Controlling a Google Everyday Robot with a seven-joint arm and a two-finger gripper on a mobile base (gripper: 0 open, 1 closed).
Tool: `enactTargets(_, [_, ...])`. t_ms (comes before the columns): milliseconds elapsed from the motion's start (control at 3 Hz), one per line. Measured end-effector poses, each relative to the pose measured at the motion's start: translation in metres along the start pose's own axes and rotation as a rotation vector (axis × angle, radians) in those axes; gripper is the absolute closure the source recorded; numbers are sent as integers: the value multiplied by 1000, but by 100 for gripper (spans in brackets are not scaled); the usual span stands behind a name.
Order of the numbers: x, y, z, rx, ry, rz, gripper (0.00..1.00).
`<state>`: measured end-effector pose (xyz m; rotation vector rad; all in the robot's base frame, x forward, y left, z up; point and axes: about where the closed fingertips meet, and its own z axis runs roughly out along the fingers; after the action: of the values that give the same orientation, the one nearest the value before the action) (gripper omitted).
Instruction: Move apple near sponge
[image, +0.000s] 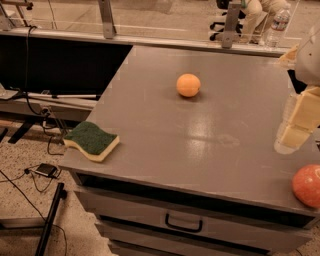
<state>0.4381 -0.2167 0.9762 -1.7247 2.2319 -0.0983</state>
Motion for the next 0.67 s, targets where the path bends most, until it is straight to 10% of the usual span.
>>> enactTargets(667, [8,1,1,-4,-11,15,0])
